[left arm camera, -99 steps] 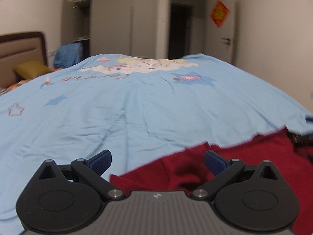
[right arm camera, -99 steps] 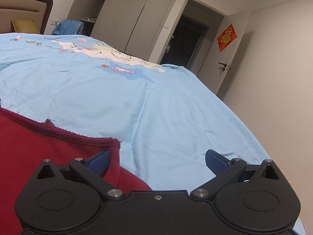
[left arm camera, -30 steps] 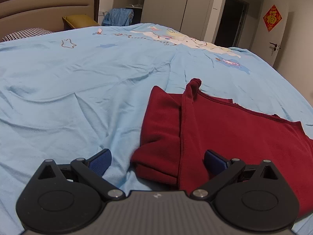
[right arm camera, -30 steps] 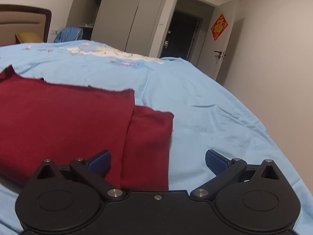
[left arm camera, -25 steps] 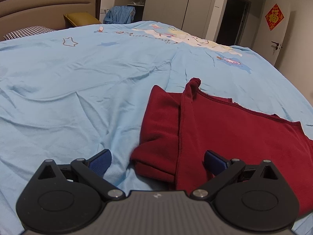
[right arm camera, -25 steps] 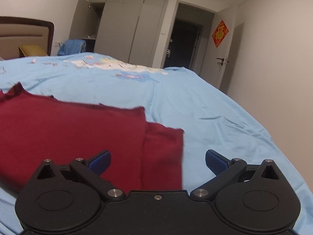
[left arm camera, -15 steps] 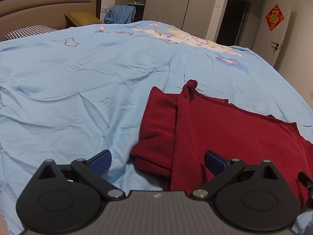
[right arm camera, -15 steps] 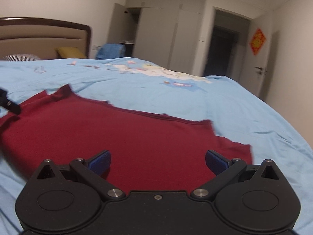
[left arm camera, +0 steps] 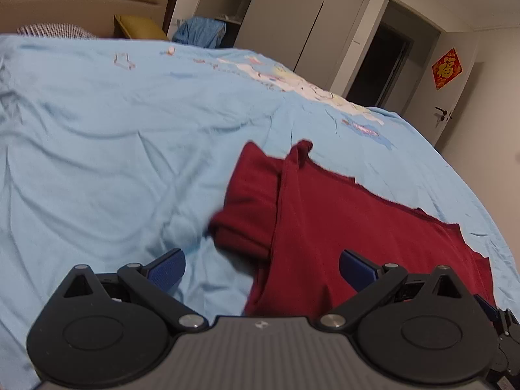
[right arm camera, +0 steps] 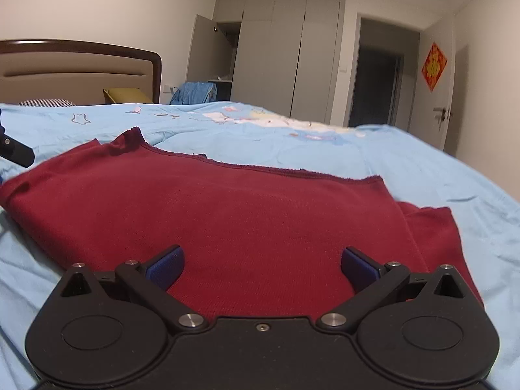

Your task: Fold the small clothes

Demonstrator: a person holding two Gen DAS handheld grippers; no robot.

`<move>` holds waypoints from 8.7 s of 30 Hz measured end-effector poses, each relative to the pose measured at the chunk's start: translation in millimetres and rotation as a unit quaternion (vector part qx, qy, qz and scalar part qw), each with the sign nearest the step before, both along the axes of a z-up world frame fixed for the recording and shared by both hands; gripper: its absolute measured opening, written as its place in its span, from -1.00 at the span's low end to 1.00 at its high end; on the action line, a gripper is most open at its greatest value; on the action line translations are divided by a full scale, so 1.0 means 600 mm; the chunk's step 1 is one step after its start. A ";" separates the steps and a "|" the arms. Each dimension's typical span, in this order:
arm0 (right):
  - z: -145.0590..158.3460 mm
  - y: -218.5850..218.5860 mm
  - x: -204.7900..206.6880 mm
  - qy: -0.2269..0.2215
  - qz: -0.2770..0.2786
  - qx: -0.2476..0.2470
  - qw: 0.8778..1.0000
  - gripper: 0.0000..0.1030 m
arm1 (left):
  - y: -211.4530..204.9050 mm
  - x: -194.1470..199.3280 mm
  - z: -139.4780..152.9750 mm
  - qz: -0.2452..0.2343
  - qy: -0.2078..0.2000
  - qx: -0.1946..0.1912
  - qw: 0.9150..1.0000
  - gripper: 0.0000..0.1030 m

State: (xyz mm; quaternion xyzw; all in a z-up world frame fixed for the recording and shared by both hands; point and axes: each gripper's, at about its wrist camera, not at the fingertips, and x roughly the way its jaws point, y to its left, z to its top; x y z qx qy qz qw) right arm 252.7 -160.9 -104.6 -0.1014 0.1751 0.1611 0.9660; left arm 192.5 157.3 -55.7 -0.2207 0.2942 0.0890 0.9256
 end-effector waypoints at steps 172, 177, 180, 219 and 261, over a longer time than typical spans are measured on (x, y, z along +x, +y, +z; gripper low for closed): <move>0.080 -0.451 0.075 0.157 -0.112 0.404 0.894 0.99 | -0.536 0.231 0.053 -0.290 -0.031 0.086 0.953 -0.64; 0.077 -0.454 0.072 0.156 -0.117 0.407 0.893 0.99 | -0.559 0.225 0.045 -0.306 -0.027 0.112 0.945 -0.63; 0.077 -0.455 0.070 0.155 -0.120 0.407 0.892 0.99 | -0.566 0.227 0.035 -0.310 -0.014 0.115 0.944 -0.62; 0.088 -0.409 0.169 0.232 -0.007 0.431 0.872 0.78 | -0.617 0.156 0.013 -0.407 -0.055 0.252 0.877 0.41; 0.012 -0.336 0.262 0.322 0.044 0.722 0.610 0.99 | -0.374 0.200 0.100 -0.229 -0.102 -0.052 0.967 -0.71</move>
